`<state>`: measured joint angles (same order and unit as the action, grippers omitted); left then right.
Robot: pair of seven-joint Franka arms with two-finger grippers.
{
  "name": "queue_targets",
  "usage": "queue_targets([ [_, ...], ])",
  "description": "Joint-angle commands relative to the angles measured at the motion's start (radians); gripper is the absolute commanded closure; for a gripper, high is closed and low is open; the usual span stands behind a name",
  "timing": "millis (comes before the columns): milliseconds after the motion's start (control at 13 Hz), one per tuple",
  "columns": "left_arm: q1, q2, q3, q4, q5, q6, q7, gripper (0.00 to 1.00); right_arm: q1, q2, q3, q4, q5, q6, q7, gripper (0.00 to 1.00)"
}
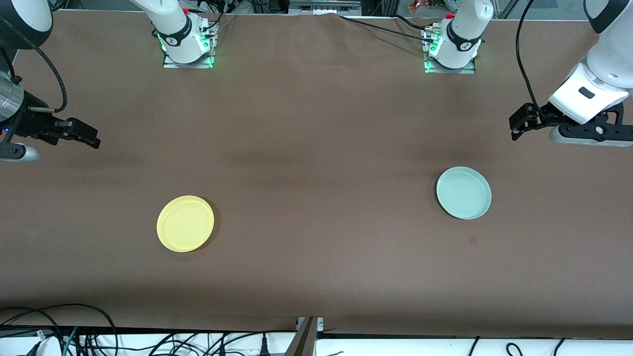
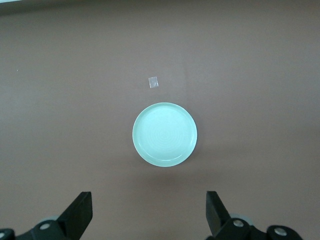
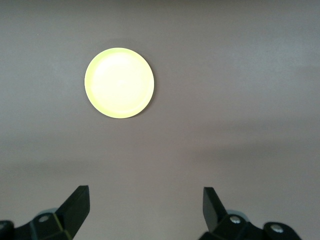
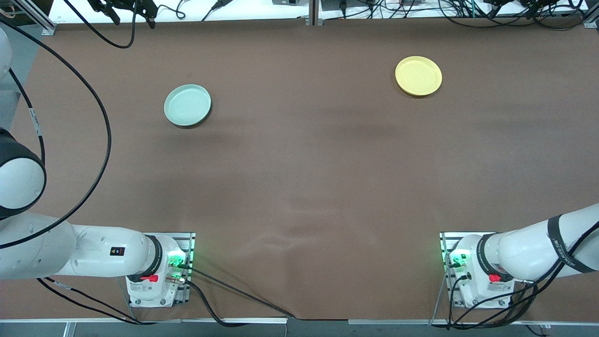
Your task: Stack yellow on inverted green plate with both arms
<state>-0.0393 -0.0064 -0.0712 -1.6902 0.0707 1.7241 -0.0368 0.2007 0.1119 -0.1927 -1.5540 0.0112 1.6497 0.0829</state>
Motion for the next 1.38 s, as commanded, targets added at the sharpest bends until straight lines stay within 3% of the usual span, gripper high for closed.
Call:
queue_targets([
  [0,0.003,0.025,-0.001,0.047,-0.019,-0.038,0.0,0.0,-0.001,0.006,0.004,0.017,-0.013,-0.002,0.012,0.0],
  [385,0.003,0.034,-0.002,0.049,-0.017,-0.061,-0.002,0.0,-0.001,0.005,0.004,0.017,-0.013,-0.004,0.012,0.0],
  [692,0.041,0.095,0.01,0.047,-0.003,-0.115,0.023,0.0,-0.001,0.005,0.004,0.017,-0.013,-0.004,0.009,0.0],
  [1000,0.121,0.251,0.01,0.102,-0.002,-0.058,0.318,0.0,-0.001,0.005,0.004,0.017,-0.007,-0.004,0.014,0.0],
  [1308,0.173,0.412,0.008,0.118,-0.003,0.113,0.494,0.0,-0.001,0.002,0.004,0.023,-0.001,-0.004,0.015,0.0],
])
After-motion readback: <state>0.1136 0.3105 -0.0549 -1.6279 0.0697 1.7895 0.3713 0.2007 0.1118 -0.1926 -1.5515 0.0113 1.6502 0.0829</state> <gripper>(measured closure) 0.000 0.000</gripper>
